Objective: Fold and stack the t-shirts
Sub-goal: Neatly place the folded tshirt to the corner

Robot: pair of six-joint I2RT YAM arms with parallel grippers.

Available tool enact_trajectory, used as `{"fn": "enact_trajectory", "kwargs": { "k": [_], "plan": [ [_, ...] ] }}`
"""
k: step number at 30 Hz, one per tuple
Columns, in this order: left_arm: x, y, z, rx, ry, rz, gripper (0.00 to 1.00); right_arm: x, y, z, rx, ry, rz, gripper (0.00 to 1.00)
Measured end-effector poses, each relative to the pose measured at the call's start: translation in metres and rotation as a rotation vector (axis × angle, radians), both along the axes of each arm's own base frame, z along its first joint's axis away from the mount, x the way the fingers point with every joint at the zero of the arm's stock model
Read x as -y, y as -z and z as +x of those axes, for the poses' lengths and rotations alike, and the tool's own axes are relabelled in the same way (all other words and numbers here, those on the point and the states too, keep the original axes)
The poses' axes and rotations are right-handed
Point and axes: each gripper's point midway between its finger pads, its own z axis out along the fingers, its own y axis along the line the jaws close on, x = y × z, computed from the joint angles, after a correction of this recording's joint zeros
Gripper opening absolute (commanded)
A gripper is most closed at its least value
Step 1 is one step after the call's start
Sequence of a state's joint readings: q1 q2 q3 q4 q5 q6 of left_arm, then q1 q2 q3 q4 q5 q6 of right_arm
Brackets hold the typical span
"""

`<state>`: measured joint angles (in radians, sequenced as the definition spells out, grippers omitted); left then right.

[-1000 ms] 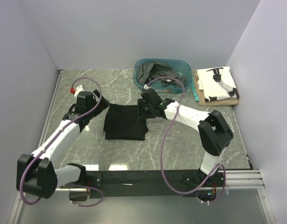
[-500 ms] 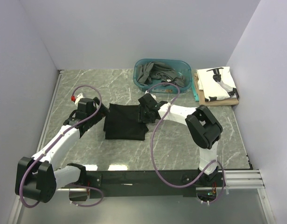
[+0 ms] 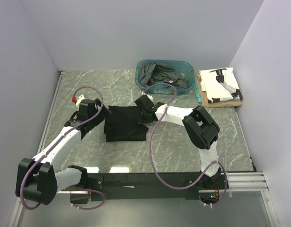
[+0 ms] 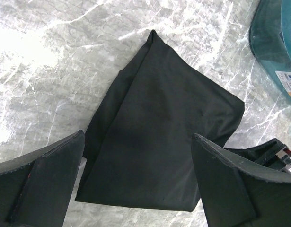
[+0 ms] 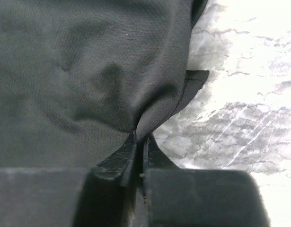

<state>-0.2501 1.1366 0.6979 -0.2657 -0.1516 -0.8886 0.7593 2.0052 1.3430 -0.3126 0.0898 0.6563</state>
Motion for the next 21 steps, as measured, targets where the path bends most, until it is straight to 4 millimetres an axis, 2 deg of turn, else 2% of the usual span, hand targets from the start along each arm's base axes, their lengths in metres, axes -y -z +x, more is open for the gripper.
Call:
{"fn": "enact_trajectory", "kwargs": {
  "k": [6,9,11,13,17,21],
  "plan": [
    [-0.001,0.000,0.000,0.000,-0.004,0.004,0.99,0.004,-0.001,0.004,0.048,-0.049,-0.052,0.00],
    [-0.003,0.000,0.000,0.001,-0.011,0.010,0.99,0.017,-0.006,0.010,0.108,-0.084,-0.133,0.00],
    [-0.004,0.000,0.001,0.003,-0.017,0.015,1.00,0.032,-0.011,0.016,0.148,-0.095,-0.206,0.00],
    [-0.005,0.000,0.001,0.002,-0.020,0.018,0.99,0.055,-0.018,0.025,0.188,-0.090,-0.281,0.00],
    [-0.005,0.001,0.001,0.003,-0.022,0.021,0.99,0.116,-0.038,0.044,0.236,-0.049,-0.421,0.00],
    [-0.005,0.002,0.001,-0.002,-0.020,0.023,0.99,0.177,-0.069,0.063,0.288,-0.001,-0.567,0.00]
  ]
}}
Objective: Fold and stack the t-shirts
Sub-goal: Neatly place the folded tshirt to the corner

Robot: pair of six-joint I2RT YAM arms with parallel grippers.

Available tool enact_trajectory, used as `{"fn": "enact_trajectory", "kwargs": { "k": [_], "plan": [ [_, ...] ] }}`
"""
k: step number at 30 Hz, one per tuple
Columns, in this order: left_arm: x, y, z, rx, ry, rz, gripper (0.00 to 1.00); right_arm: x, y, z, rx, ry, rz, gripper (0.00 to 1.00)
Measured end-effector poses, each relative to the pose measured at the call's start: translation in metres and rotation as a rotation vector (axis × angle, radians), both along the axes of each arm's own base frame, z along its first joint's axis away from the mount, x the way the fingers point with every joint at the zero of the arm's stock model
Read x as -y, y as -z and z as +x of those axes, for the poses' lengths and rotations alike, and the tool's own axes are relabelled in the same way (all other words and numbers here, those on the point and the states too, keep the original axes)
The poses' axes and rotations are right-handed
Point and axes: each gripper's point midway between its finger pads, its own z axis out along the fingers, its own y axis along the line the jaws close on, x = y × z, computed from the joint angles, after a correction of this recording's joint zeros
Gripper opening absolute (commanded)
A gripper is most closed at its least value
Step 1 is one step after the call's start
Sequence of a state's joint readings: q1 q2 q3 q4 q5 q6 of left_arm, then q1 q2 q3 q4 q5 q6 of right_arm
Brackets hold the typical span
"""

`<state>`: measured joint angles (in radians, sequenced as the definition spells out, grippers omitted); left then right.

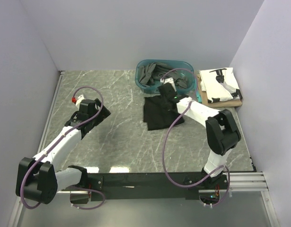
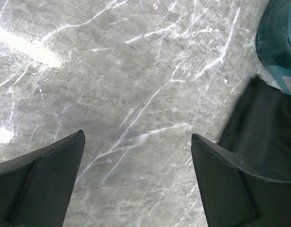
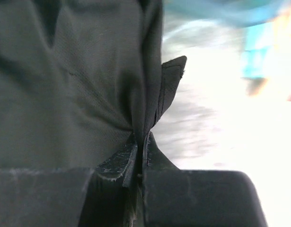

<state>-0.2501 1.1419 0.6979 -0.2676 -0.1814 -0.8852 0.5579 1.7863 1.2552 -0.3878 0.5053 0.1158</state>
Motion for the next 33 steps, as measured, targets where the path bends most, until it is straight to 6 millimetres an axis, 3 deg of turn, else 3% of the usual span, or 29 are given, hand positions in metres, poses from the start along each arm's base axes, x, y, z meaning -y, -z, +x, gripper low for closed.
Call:
{"fn": "enact_trajectory", "kwargs": {
  "k": [9,18,25,33],
  "plan": [
    [0.000,0.005,0.000,-0.015,0.000,0.005,0.99,0.100,-0.045,0.017,0.055,0.117,-0.236,0.00],
    [0.000,0.007,0.000,-0.022,0.002,0.010,1.00,0.168,-0.079,0.031,0.067,0.231,-0.334,0.00],
    [-0.001,0.017,0.000,-0.054,0.003,0.020,1.00,0.198,-0.107,0.040,0.097,0.301,-0.323,0.00],
    [-0.004,0.028,-0.001,-0.088,-0.010,0.043,0.99,0.212,-0.124,0.063,0.121,0.362,-0.223,0.00]
  ]
}}
